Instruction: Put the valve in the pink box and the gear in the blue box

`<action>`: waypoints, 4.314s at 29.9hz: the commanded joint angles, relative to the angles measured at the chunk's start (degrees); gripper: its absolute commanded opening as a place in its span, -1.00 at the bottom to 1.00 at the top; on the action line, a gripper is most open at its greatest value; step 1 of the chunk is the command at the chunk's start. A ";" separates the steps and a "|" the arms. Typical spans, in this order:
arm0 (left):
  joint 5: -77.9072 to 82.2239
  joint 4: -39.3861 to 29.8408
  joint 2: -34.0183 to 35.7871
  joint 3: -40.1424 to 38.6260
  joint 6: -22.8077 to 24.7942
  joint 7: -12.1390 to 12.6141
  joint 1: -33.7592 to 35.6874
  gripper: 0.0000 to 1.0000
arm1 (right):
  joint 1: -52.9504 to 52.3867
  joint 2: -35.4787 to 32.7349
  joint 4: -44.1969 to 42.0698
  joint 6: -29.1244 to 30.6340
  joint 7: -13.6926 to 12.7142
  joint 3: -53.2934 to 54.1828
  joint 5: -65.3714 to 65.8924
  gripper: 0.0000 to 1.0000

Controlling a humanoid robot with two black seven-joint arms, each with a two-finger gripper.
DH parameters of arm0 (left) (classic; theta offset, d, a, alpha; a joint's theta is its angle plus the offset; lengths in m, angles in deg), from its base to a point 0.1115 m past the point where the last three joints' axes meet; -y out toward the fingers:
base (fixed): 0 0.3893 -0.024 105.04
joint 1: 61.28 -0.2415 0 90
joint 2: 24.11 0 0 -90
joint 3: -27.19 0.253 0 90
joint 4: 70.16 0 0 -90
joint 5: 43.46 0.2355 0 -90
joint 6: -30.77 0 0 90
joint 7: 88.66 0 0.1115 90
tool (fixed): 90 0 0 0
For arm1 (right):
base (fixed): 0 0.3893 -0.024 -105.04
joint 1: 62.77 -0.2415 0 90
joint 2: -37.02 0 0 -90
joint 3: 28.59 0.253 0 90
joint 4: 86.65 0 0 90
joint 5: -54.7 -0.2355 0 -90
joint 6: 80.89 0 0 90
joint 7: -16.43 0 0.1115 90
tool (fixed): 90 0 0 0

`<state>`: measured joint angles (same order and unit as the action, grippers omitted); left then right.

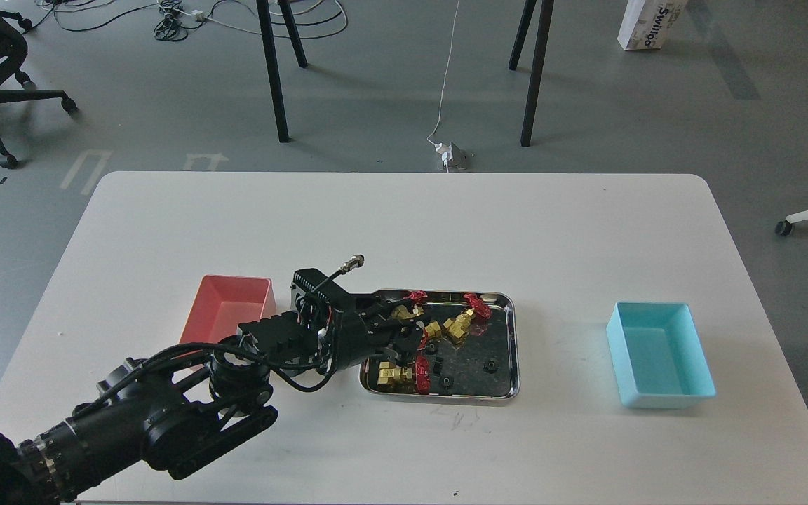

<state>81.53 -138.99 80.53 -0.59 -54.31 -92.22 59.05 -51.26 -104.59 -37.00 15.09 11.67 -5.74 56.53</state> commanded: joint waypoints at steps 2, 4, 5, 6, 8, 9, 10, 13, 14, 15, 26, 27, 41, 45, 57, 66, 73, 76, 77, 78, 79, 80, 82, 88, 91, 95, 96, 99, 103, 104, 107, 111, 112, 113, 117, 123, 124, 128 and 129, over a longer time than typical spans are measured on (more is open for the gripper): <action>0.01 -3.93 7.40 -6.49 0.62 1.01 0.25 -0.76 | -0.08 -0.07 0.00 0.00 0.01 0.01 0.02 0.97; -1.32 -4.90 12.41 -8.16 0.53 1.01 0.25 -0.76 | -0.26 -0.25 0.00 0.00 -0.07 0.01 0.11 0.97; -3.07 -5.34 14.78 -8.43 0.27 1.01 -0.01 -0.76 | -0.26 -0.25 0.00 0.00 -0.07 0.01 0.02 0.97; -4.92 -5.69 17.59 -8.35 0.00 1.01 -0.27 -0.76 | -0.35 -0.34 0.00 0.00 -0.07 0.01 0.11 0.97; -7.39 -5.78 22.34 -7.56 -1.92 0.92 -1.58 -0.76 | -0.26 -0.34 -0.17 0.00 -0.07 0.01 0.11 0.97; -7.74 -5.78 23.93 -7.47 -3.32 0.84 -2.81 -0.76 | -0.35 -0.25 -0.34 0.00 -0.07 0.01 0.11 0.97; -7.84 -5.78 25.51 -7.47 -4.56 0.75 -4.30 -0.76 | -0.26 -0.16 -0.52 0.00 -0.07 0.01 0.11 0.97; -7.92 -6.22 27.81 -7.47 -5.88 0.66 -7.03 -0.76 | -0.26 -0.07 -1.22 0.00 -0.07 0.01 0.11 0.97; -7.84 -6.22 28.34 -7.47 -6.41 0.66 -7.91 -0.76 | -0.26 0.01 -1.40 0.00 -0.07 0.01 0.11 0.97; -7.92 -6.31 28.78 -7.47 -7.11 0.57 -8.96 -0.76 | -0.26 0.10 -1.40 0.00 -0.07 0.01 0.19 0.97; -7.57 -5.52 28.60 -7.47 -8.52 0.22 -13.54 -0.71 | -0.52 1.77 -2.10 0.00 -0.16 0.01 0.63 0.97; -7.57 -5.43 28.60 -7.38 -8.44 0.13 -13.54 -0.67 | -0.61 1.95 -2.37 -0.09 -0.25 0.01 0.98 0.97; -7.75 -5.08 26.50 -7.38 -8.17 0.13 -14.77 0.34 | -0.79 1.95 -2.54 -0.09 -0.34 0.09 1.25 0.97; -8.62 -4.90 25.53 -8.52 -8.35 0.13 -14.69 0.60 | -0.79 2.04 -2.28 -0.09 -0.34 0.09 1.34 0.97; -63.69 -0.87 24.39 -20.83 0.62 6.36 13.05 0.87 | 0.44 5.55 16.76 7.46 -0.16 -8.14 30.56 0.96; -68.22 12.58 23.07 -20.04 3.33 6.81 30.30 0.87 | -0.08 6.34 34.54 17.04 0.72 -27.84 53.25 0.96; -67.69 16.18 21.84 -20.04 4.13 6.90 35.49 0.87 | -0.26 15.29 33.24 19.69 2.12 -44.09 65.04 0.96; -67.69 16.37 21.84 -20.04 3.96 6.99 36.38 0.87 | -0.70 20.74 29.29 20.65 3.35 -48.32 66.73 0.96; -67.69 16.37 21.84 -20.04 3.87 7.07 36.55 0.87 | -0.70 22.15 27.79 21.09 3.35 -49.38 67.08 0.96; -67.69 16.37 21.84 -20.04 3.61 7.08 36.90 0.87 | -0.70 23.64 26.21 21.36 3.53 -50.43 67.60 0.96; -67.69 16.37 21.84 -20.04 3.43 7.08 37.34 0.87 | -0.78 25.48 24.80 21.36 3.96 -51.49 68.13 0.96; -67.69 16.37 21.92 -20.04 3.43 7.16 37.69 0.87 | -0.79 27.33 23.66 21.36 4.75 -52.19 68.83 0.96; -67.69 16.45 22.01 -20.04 3.43 7.16 38.13 0.87 | -0.79 31.46 21.11 21.36 6.42 -54.04 70.41 0.95; -67.78 16.45 22.10 -20.04 3.34 7.16 38.84 0.87 | -0.26 41.48 14.25 21.27 7.83 -57.12 71.56 0.91; -67.78 16.63 22.28 -20.04 3.34 7.16 38.93 0.87 | -0.43 44.48 12.05 21.18 8.19 -57.21 71.74 0.90; -67.87 17.59 22.36 -20.12 3.43 7.16 39.45 0.87 | -0.43 48.35 10.29 20.92 9.06 -57.65 71.83 0.88; -67.87 17.68 22.36 -20.04 3.43 7.16 39.80 0.87 | -0.43 49.40 9.68 20.92 9.50 -58.17 71.83 0.87; -67.95 17.68 22.45 -20.12 3.43 7.16 40.24 0.87 | -0.26 51.51 8.36 20.74 10.29 -60.19 71.82 0.80; -67.95 17.95 22.45 -20.04 3.52 7.25 41.47 0.87 | -0.08 51.61 7.83 20.65 10.47 -60.81 71.74 0.68; -67.95 18.03 22.45 -20.04 3.60 7.25 41.82 0.87 | -0.08 51.61 7.31 20.65 10.47 -60.81 71.74 0.66; -67.95 18.04 22.45 -20.04 3.60 7.25 42.09 0.87 | 0.18 51.61 6.51 20.65 10.56 -61.08 71.74 0.65; -67.87 18.12 22.45 -20.04 3.60 7.25 42.62 0.87 | 1.15 51.61 6.07 20.65 10.56 -61.16 71.83 0.65; -67.87 18.12 22.45 -20.04 3.60 7.25 42.62 0.87 | 1.32 51.61 5.81 20.65 10.56 -61.25 71.83 0.65; -67.87 18.12 22.45 -20.04 3.60 7.25 42.62 0.87 | 1.50 51.61 5.63 20.65 10.56 -61.25 71.83 0.65; -67.87 18.12 22.45 -20.04 3.60 7.25 42.62 0.87 | 1.59 51.61 5.54 20.74 10.56 -61.25 71.74 0.60; -67.87 18.12 22.63 -19.95 3.52 7.25 42.62 0.87 | 1.59 51.61 5.54 21.09 10.47 -61.25 71.74 0.48; -67.87 18.12 22.63 -19.95 3.52 7.25 42.62 0.87 | 1.59 51.61 5.54 21.18 10.47 -61.25 71.74 0.46; -67.87 18.12 22.63 -20.04 3.52 7.25 42.71 0.87 | 1.50 51.61 5.72 21.36 10.47 -62.13 71.74 0.44; -67.87 18.12 22.63 -20.04 3.52 7.25 42.71 0.87 | 1.50 51.61 5.72 21.36 10.56 -62.65 71.74 0.44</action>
<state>13.67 -120.87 103.15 -20.54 -50.79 -84.97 101.77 -49.67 -52.98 -31.40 36.40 22.20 -67.34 128.27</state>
